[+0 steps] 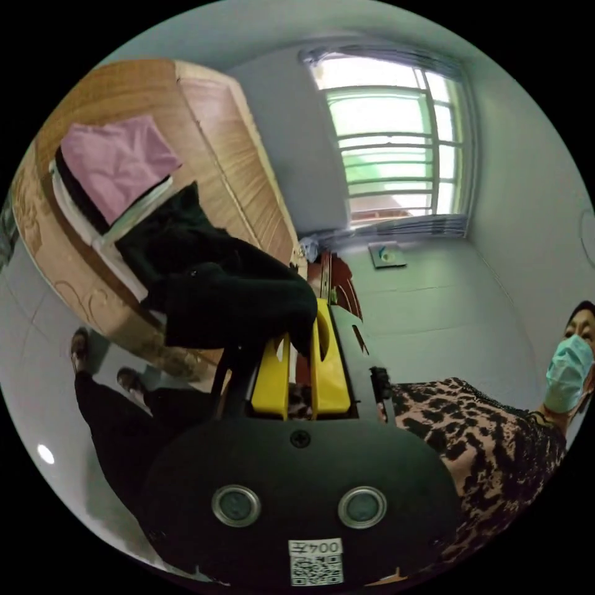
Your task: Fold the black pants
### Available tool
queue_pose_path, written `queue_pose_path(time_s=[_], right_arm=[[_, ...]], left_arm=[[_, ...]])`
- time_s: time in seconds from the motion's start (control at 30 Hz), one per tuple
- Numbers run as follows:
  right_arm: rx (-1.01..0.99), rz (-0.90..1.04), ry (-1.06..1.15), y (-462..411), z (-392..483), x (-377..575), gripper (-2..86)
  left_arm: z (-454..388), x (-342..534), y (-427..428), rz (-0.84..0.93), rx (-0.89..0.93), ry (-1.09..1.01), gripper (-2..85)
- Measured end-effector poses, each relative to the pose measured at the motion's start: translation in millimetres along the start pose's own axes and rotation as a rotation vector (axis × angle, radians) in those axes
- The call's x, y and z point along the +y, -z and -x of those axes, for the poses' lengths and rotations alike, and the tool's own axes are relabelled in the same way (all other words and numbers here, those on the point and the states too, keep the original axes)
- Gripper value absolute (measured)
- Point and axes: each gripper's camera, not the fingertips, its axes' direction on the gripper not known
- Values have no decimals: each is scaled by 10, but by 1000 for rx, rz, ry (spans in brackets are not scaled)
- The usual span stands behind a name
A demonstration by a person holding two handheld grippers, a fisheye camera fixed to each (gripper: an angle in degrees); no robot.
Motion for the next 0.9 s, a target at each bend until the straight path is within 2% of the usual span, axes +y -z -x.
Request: queue_pose_path(time_s=[0.17,0.27,0.4,0.47,0.6,0.7,0.83,0.9], right_arm=[[25,-156,-111,497,-297,149,32],[48,-206,-86,740,-206,79,30],[116,-212,67,965,295,-110,29],[204,-191,203,1038,694,-210,29],[358,-178,316,1106,922,-334,27],[466,-176,304,1160,581,-491,27],[709,-125,148,1162,-537,-732,27],[692,-119,22,1199,-1024,-763,25]], left_arm=[[794,-832,-454,169,25,175,69],[1024,-1363,-728,238,34,212,69],[820,-2107,-998,266,34,27,70],[602,-2528,-1113,250,41,-124,70],[542,-2898,-1293,217,9,-252,71],[1005,-2990,-1529,213,-38,-179,71],[2204,-2788,-1989,276,-135,66,70],[2611,-2610,-2152,311,-221,164,69]])
